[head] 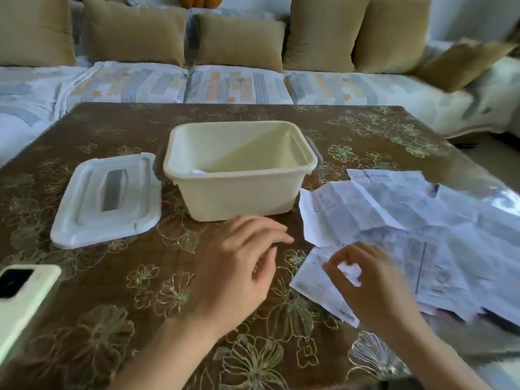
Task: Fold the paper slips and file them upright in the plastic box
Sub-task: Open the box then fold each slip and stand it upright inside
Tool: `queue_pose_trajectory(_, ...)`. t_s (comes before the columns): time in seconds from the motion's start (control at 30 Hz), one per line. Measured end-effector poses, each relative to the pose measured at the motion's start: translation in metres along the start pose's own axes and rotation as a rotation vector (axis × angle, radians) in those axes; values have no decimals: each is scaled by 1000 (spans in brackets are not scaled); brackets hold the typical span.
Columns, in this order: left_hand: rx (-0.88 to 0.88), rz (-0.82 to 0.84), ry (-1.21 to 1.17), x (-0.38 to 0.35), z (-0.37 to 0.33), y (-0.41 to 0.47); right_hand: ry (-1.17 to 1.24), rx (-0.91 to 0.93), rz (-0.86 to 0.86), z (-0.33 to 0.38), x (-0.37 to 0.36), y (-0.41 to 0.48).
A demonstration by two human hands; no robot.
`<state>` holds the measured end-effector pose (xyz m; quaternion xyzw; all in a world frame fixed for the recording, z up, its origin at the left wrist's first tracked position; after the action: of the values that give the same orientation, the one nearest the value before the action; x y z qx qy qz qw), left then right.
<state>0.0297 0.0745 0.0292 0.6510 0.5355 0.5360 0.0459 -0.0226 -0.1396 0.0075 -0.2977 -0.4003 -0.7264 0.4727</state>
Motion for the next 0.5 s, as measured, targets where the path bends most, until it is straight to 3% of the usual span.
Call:
queue_pose_trajectory(0.1,45,184,-115,-37,-16,-27,-182,132,38,-19,-1,-25)
queue_pose_trajectory(0.2,97,268,-148,-54,-20,-45,-241,192,139,-24,-2,-42)
queue_pose_trajectory(0.5,39,450,-44,-36,-17,-56,-31,373,153,-8,-5,-66)
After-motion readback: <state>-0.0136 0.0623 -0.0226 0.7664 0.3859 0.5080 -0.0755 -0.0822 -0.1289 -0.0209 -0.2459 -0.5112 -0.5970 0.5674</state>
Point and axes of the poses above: each hand's wrist, its own y-axis towards the middle knuckle, its own x-axis out of the back of the hand, z = x × y, the point moved 1 cm from there along y, towards the middle knuckle, and after that the axes turned 3 degrees about -z, right-handed, at the moved point
